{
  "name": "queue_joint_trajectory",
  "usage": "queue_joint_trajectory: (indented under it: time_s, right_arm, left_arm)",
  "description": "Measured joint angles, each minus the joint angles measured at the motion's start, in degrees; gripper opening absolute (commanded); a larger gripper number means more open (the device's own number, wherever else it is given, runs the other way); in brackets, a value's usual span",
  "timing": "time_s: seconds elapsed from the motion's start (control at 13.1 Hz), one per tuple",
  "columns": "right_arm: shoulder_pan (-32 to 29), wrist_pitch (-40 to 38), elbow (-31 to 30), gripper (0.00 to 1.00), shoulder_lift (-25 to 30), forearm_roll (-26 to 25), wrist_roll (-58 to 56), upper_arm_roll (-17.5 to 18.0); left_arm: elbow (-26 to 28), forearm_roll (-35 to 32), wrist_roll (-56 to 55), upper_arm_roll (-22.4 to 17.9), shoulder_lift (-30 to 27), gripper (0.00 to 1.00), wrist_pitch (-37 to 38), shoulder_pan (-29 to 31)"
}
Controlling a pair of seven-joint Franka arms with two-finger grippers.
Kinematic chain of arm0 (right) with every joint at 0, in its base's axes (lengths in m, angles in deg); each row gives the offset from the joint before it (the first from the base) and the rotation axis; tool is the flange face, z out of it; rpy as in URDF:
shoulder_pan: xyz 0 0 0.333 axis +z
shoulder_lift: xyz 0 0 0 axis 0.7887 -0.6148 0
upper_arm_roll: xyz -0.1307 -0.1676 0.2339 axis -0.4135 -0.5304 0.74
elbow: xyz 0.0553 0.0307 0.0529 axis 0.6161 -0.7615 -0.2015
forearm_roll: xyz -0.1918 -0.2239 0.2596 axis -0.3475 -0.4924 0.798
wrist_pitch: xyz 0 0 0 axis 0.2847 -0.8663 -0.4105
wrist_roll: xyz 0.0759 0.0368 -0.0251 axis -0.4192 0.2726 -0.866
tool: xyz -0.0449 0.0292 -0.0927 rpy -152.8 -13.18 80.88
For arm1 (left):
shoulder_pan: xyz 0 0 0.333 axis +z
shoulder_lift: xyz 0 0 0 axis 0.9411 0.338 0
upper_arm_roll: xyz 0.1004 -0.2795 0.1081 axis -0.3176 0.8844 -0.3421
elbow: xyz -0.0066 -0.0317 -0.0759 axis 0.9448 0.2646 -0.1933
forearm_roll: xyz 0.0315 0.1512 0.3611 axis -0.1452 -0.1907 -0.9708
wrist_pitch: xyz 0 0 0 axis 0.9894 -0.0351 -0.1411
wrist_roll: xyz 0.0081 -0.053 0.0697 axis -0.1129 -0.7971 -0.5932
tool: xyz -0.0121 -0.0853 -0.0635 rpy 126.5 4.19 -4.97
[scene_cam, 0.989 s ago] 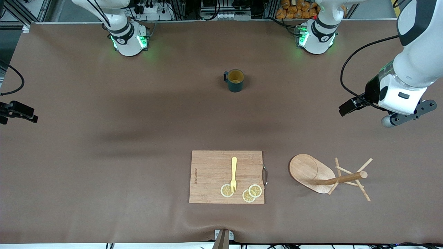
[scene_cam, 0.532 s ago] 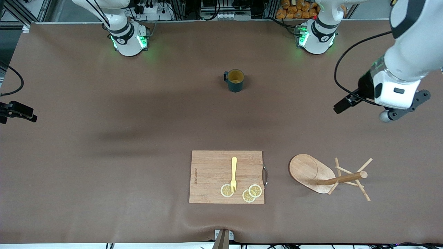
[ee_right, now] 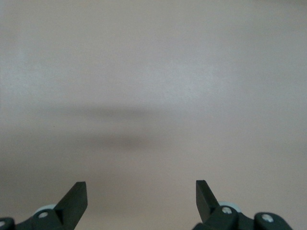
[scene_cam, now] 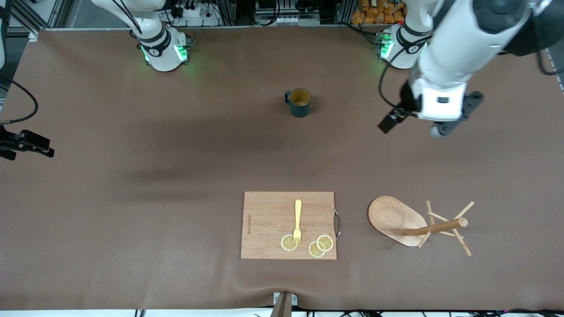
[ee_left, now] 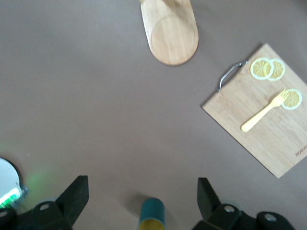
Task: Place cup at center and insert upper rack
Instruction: 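Move the left gripper over the teal mug at center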
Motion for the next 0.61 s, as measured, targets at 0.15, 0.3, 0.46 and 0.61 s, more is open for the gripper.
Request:
queue_joint_trajectory:
  time_s: [0.15,0.3,0.46,0.61]
  right_arm:
    - [0.6,0.1,0.0,1.0,0.0,0.0,0.5,0.1]
    - [1.2,0.1,0.0,1.0,0.0,0.0,0.8,0.1]
    - [1.3,-0.1,0.0,1.0,0.0,0.0,0.9,0.0]
    - [1.3,-0.5,0.0,1.0,0.0,0.0,0.9,-0.1]
  left_arm:
    - [0.0,-0.7,-7.6,0.0,1.3,1.0,-0.1,-5.4]
    - [0.1,-3.4,-16.1,0.1,2.5,1.0,-0.2,-11.9]
    - [0.1,-5.6,-24.2,0.2,3.5,1.0,-0.3,-17.9]
    - [0.3,-9.4,-33.8,0.4,5.3,1.0,-0.3,-23.5]
